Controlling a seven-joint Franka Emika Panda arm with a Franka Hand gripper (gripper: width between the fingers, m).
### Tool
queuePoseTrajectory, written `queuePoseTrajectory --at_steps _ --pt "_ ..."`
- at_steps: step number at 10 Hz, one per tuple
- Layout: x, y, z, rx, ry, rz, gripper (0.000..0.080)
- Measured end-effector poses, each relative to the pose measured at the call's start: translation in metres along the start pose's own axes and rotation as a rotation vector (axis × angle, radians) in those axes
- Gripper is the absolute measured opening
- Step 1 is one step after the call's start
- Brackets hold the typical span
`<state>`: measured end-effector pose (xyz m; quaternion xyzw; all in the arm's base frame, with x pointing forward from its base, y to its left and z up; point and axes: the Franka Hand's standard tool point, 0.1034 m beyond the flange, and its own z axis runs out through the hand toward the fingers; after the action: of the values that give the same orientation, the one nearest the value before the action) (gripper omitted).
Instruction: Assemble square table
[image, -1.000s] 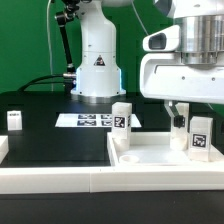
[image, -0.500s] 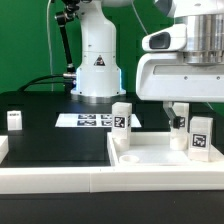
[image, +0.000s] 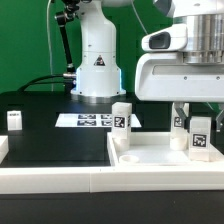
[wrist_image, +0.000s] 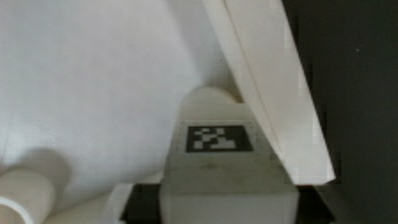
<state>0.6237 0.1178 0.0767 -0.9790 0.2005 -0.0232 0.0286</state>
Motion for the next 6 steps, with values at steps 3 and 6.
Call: queuePoseTrajectory --at_steps 3,6 --pt "0.0 0.0001 0.0002 0.002 -0.001 0.191 0.0288" --pt "-0.0011 0.0 0.0009 0.01 0.008 0.479 0.0288"
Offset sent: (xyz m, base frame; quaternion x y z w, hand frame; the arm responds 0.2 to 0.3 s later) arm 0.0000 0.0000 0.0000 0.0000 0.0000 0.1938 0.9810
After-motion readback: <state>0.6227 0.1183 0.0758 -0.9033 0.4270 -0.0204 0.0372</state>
